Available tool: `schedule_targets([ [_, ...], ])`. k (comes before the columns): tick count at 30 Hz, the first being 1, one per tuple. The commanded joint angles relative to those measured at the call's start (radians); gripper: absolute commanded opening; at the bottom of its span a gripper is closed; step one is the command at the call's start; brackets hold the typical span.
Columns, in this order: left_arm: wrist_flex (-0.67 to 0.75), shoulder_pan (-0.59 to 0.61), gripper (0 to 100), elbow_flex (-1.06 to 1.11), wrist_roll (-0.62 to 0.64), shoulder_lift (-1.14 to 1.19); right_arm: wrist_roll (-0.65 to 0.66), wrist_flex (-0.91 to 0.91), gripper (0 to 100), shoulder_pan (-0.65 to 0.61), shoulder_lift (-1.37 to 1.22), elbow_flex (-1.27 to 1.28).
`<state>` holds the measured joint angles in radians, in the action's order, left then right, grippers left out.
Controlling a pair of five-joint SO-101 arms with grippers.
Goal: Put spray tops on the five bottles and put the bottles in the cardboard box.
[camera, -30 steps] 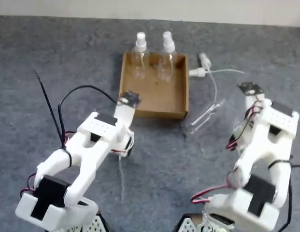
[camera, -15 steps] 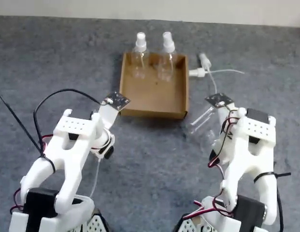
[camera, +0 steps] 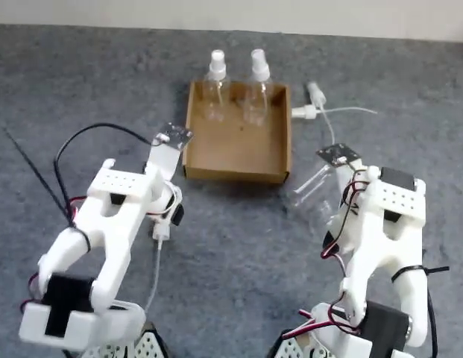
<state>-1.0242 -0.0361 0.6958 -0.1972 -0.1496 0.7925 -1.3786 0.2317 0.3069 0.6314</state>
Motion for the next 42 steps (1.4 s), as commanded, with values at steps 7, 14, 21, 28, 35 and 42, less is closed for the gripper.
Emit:
schedule_targets([
  [7,0.012,0.008,7,-0.081,0.008,0.188,0.005,-0.021,0.3,-0.022,0.045,-0.007],
  [14,-0.005,0.012,0,-0.087,0.011,0.001,-0.157,-0.007,0.3,-0.234,0.047,-0.053],
  [21,-0.155,0.051,0,-0.193,0.038,-0.381,-0.342,-0.004,0.3,-0.519,0.047,-0.234],
  [28,-0.250,0.142,0,-0.346,0.101,-0.716,-0.474,0.171,0.3,-0.757,0.047,-0.275],
  [35,-0.245,0.229,0,-0.351,0.195,-0.934,-0.519,0.372,0.3,-0.957,0.143,-0.137],
  [42,-0.245,0.226,0,-0.349,0.321,-1.010,-0.517,0.631,0.3,-1.027,0.404,0.183],
])
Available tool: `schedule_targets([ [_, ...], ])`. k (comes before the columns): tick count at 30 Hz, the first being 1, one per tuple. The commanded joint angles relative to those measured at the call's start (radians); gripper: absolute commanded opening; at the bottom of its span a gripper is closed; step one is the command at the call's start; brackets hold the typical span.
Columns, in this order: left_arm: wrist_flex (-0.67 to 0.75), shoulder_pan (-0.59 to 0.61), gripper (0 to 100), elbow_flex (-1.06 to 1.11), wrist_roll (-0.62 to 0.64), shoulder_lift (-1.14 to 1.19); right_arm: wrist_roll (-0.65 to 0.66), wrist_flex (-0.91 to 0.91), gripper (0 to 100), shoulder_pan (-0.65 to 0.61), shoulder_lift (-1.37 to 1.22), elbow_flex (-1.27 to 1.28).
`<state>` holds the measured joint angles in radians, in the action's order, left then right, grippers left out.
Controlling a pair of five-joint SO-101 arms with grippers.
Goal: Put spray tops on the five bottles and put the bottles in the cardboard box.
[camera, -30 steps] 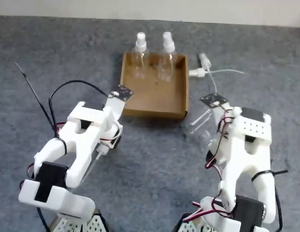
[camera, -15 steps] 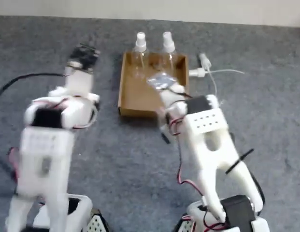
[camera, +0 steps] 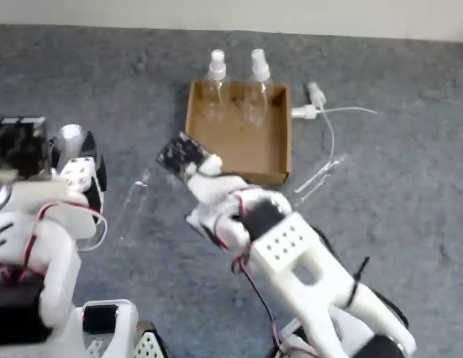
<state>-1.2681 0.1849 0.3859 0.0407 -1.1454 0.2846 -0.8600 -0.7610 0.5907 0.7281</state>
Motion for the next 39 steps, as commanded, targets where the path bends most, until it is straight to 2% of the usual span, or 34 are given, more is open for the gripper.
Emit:
schedule_targets([
  [1,0.000,0.005,0,-0.039,0.110,-0.015,-0.008,0.145,0.3,-0.047,0.153,0.131],
  [7,0.126,0.005,0,-0.035,0.272,-0.022,-0.009,0.268,0.3,-0.127,0.266,0.306],
  [13,0.212,-0.035,0,-0.033,0.396,-0.016,-0.008,0.275,0.3,-0.143,0.277,0.340],
  [17,0.244,-0.117,0,0.028,0.399,-0.018,-0.003,0.275,0.3,-0.140,0.283,0.343],
  [22,0.311,-0.127,0,0.137,0.402,-0.021,-0.009,0.275,0.3,-0.142,0.283,0.344],
  [28,0.308,-0.130,0,0.188,0.442,-0.021,-0.009,0.275,0.3,-0.142,0.283,0.343],
  [33,0.307,-0.219,0,0.197,0.442,-0.021,-0.011,0.277,0.3,-0.142,0.283,0.341],
  [39,0.307,-0.231,0,0.191,0.440,-0.021,-0.011,0.277,0.3,-0.142,0.283,0.344],
])
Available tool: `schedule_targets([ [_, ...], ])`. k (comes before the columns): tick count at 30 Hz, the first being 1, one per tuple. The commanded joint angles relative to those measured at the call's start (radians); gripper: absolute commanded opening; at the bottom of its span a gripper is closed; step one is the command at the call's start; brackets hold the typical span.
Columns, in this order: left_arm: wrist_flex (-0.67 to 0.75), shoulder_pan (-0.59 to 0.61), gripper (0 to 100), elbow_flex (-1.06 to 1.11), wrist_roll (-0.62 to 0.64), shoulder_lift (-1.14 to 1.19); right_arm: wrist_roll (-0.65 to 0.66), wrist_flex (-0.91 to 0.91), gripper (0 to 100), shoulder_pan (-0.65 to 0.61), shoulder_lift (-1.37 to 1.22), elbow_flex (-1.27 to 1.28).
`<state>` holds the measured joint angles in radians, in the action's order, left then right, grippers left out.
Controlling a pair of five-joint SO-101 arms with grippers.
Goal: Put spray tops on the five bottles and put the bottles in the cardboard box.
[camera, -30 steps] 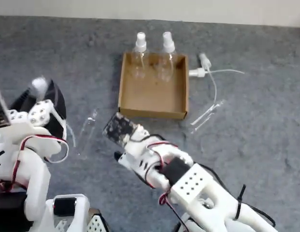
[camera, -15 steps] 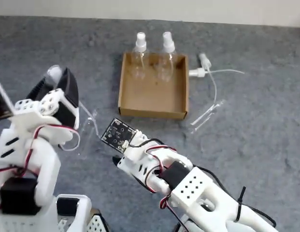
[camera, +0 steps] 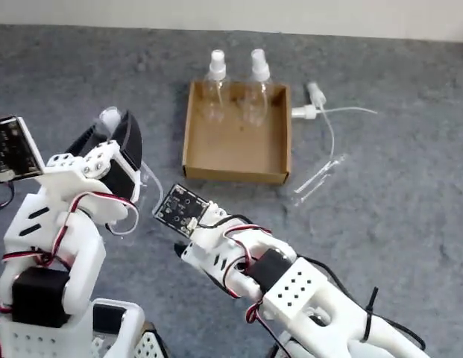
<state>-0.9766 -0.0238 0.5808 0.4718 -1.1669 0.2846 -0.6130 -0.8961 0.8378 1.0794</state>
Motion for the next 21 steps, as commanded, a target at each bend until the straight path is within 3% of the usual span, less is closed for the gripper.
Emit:
schedule_targets([
  [1,0.015,-0.025,0,-0.004,0.009,0.001,-0.011,0.030,0.3,-0.005,0.036,-0.007],
  [10,0.012,-0.025,0,-0.077,0.008,0.007,-0.104,0.030,0.3,-0.001,0.036,-0.012],
  [16,-0.031,-0.027,0,0.048,-0.032,0.001,-0.109,0.031,0.3,0.002,0.038,-0.016],
  [21,-0.037,-0.027,0,0.127,-0.077,0.001,-0.155,0.139,0.3,0.016,0.105,-0.036],
])
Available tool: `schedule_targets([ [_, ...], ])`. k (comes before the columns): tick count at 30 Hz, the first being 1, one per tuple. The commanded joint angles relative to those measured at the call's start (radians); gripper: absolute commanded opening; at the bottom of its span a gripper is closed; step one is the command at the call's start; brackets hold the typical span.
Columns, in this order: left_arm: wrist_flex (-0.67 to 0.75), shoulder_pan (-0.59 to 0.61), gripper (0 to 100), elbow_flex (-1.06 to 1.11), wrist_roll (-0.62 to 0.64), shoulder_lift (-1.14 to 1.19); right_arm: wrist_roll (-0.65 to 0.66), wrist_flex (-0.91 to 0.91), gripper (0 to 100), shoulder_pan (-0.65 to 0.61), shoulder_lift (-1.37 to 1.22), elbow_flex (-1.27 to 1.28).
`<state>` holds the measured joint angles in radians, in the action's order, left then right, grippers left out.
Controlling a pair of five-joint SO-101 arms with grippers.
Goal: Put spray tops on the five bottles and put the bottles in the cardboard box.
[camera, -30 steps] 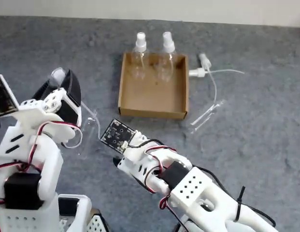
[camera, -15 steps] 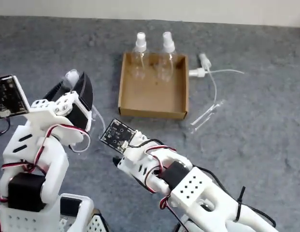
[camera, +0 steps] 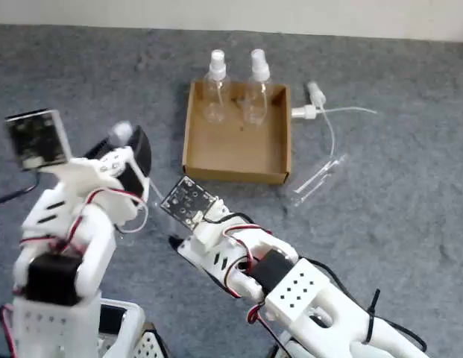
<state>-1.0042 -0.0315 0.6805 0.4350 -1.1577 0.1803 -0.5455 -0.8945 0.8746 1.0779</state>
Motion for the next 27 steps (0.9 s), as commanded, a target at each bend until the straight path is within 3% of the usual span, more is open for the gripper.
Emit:
schedule_targets([
  [1,-0.011,-0.019,0,0.036,-0.048,-0.008,-0.086,0.085,0.3,0.019,0.094,-0.033],
  [3,-0.011,-0.021,0,0.062,-0.057,-0.008,-0.124,0.094,0.3,0.021,0.143,-0.033],
  [10,-0.072,-0.111,0,0.073,-0.089,-0.010,0.014,0.076,0.3,0.019,0.257,0.008],
  [16,-0.100,-0.117,0,0.073,-0.118,-0.010,0.014,0.101,0.3,0.031,0.265,0.033],
  [21,-0.101,-0.122,0,0.077,-0.120,-0.010,-0.137,0.180,0.3,0.122,0.209,0.028],
  [27,-0.095,-0.125,0,0.137,-0.121,-0.010,-0.144,0.186,0.9,0.117,0.156,0.024],
])
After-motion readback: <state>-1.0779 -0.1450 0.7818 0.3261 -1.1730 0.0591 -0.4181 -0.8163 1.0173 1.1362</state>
